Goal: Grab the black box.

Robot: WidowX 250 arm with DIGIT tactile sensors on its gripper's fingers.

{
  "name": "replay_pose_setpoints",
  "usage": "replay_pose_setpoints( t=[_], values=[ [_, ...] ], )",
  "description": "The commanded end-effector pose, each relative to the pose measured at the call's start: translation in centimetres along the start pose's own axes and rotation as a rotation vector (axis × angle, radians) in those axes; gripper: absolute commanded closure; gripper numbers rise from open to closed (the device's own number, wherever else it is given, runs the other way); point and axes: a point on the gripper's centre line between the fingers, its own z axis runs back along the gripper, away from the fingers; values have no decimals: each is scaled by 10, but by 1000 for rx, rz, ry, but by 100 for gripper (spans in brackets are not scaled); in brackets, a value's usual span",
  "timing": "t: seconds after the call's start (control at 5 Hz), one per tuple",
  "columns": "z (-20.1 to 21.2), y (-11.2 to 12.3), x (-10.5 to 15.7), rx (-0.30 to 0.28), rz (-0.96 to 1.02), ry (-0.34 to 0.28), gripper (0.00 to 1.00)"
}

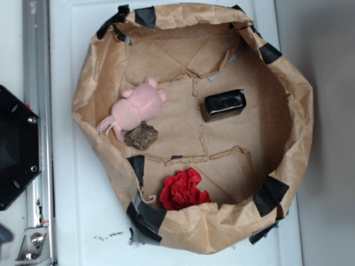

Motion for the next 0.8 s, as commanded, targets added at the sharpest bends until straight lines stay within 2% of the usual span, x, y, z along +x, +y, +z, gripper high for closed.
replay_pose_setpoints(
  t=[0.0,0.2,0.4,0.6],
  values=[
    [0,0,0,0,0,0,0],
    [-22,-10,47,48,56,-129,0],
    [-47,-15,95,80,57,-182,0],
    [-89,-7,141,130,18,-209,0]
  ],
)
